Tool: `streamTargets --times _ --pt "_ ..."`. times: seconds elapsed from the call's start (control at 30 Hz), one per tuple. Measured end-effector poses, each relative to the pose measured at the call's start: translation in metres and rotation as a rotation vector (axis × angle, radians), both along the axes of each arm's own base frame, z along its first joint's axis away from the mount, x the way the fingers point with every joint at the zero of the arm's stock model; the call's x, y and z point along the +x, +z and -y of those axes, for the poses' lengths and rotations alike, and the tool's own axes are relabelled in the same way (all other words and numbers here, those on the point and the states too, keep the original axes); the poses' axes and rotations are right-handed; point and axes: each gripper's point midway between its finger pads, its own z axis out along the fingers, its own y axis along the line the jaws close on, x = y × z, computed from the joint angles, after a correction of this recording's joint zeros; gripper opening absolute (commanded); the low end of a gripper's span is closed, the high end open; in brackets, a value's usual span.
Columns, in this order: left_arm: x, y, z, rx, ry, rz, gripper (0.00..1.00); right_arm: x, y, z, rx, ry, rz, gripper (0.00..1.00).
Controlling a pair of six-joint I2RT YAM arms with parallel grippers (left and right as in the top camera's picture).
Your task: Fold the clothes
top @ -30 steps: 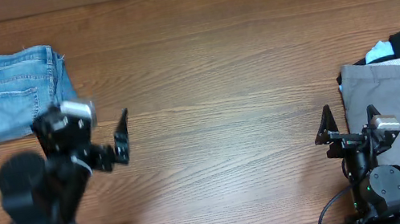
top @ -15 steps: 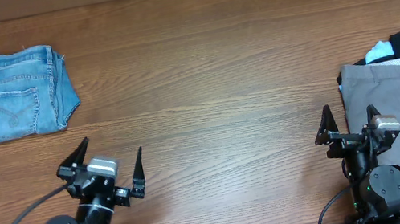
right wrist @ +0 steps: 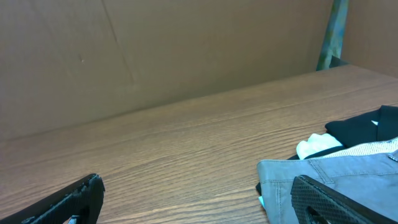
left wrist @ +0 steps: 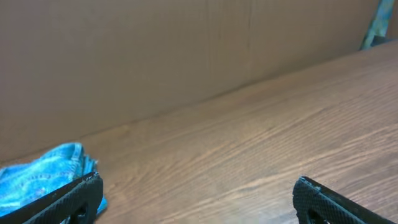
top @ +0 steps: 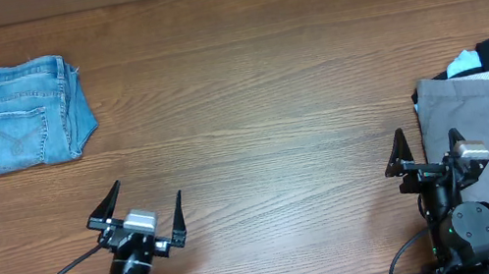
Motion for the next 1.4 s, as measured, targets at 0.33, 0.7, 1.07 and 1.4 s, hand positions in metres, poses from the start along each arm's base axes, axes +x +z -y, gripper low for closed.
streamTargets --times 0.33,0.7,1.07,1.4 --pt "0.009 -0.031 0.000 -0.001 0.000 -0.012 1.00 0.000 0.000 0.000 0.000 0.000 0.000 1.00" --pt "0.008 0.017 0.000 0.004 0.000 0.198 1.00 0.000 0.000 0.000 0.000 0.000 0.000 1.00" --pt "0.010 -0.033 0.000 0.000 0.000 0.005 1.00 0.000 0.000 0.000 0.000 0.000 0.000 1.00" --pt "0.010 -0.033 0.000 0.000 0.000 0.005 1.00 0.000 0.000 0.000 0.000 0.000 0.000 1.00"
